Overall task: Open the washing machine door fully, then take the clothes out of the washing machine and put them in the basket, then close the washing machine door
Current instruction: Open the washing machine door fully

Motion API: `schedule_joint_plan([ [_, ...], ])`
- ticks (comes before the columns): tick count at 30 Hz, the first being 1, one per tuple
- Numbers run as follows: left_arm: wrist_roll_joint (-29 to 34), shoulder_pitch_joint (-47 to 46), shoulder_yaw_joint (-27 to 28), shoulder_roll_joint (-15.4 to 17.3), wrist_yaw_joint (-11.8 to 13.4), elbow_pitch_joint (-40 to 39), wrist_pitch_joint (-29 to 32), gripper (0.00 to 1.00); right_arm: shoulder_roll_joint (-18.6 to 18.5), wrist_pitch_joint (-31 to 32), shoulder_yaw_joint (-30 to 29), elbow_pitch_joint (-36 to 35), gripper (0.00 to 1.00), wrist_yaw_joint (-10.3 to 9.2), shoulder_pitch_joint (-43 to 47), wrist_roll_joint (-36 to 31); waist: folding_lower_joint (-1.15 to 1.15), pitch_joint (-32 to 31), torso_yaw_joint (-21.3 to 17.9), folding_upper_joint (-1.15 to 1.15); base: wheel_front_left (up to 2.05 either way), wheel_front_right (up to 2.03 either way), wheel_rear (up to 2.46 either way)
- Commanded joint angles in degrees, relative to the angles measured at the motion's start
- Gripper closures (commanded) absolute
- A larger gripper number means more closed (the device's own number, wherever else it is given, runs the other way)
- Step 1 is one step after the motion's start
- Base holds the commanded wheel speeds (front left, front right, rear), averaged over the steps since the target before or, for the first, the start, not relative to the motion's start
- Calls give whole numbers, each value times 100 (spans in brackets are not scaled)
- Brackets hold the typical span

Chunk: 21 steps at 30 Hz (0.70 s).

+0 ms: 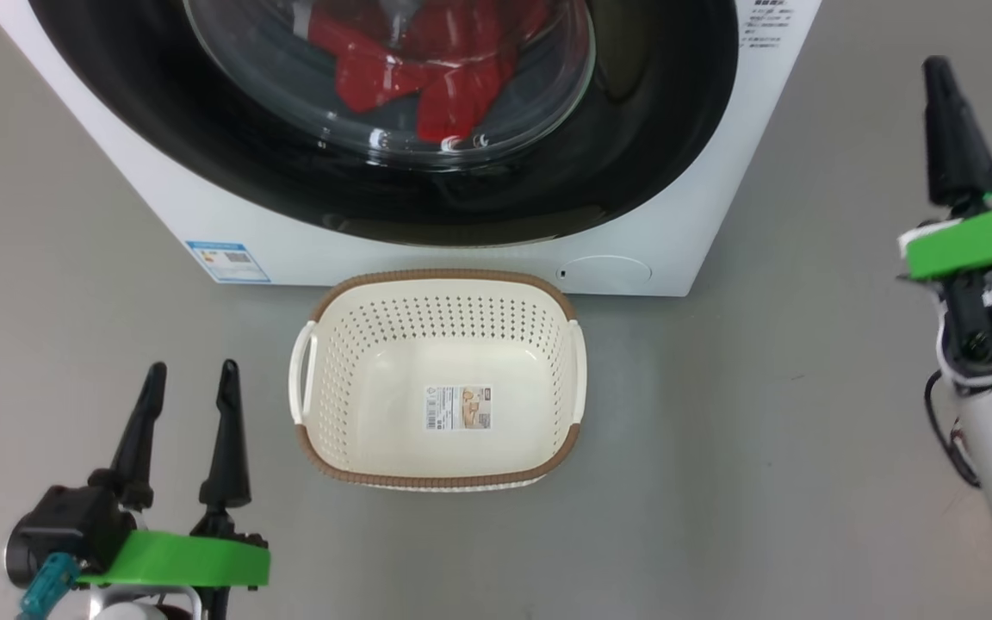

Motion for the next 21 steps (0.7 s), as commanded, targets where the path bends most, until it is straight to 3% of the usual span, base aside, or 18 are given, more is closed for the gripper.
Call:
schedule_joint_plan([
  [1, -60, -207, 173, 108, -10, -149, -54, 0, -84, 43, 124, -103, 100, 9, -173, 195, 0, 70, 67, 0, 0, 0, 0],
  [11, -94, -340, 132, 108, 9, -200, -54, 0, -526, 670, 444, 158, 100, 9, -922, 1527, 0, 373, 228, 0, 0, 0, 0],
  [21, -145, -517, -15, 108, 55, -273, -54, 0, -813, 1770, 754, 468, 100, 9, -1660, 2623, 0, 691, 406, 0, 0, 0, 0],
])
